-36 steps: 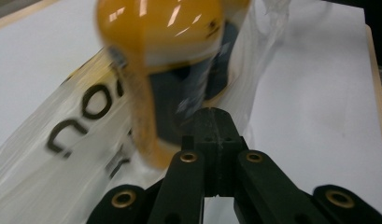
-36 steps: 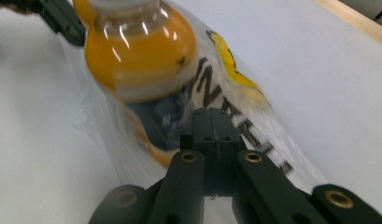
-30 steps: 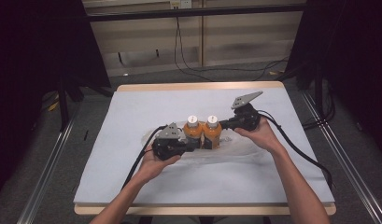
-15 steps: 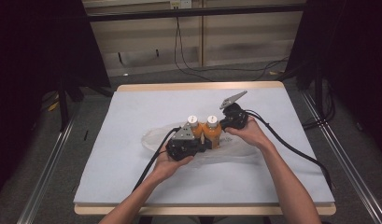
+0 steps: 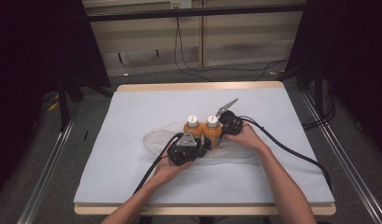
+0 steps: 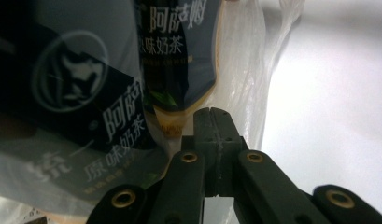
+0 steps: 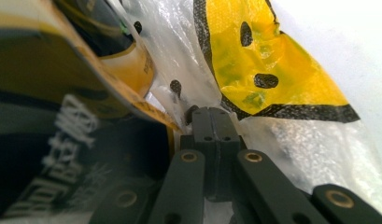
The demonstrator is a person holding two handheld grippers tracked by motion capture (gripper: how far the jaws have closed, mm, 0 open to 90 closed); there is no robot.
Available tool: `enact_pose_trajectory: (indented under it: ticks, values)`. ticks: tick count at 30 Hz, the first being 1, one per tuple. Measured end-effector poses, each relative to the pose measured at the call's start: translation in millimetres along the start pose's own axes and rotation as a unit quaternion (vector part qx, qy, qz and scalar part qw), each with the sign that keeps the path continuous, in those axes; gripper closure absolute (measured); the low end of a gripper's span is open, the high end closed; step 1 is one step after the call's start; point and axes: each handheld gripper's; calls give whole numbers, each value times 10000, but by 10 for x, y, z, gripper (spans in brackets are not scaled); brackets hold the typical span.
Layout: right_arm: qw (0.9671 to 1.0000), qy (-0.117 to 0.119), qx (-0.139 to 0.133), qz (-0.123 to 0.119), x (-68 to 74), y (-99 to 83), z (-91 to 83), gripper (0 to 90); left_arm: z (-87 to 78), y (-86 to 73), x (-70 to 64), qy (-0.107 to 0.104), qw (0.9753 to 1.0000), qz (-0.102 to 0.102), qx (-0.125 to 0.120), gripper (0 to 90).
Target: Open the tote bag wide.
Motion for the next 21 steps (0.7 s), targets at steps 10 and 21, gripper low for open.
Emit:
enact_pose_trajectory:
  ticks: [10, 21]
  values:
    - [9996, -262, -92, 75, -17, 17, 25, 900, 32, -83, -49, 17, 9994, 121, 309, 900]
    - [9984, -454, -210, 244, -93, 51, 74, 900, 54, -89, -103, -275, 9985, 66, 471, 900]
Point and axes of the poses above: each handheld gripper's, and its own axes: z roughly forward along the jaws, y roughly out of its top, x roughly to its left, and after that the axes turned 12 degrees about -y, right-handed
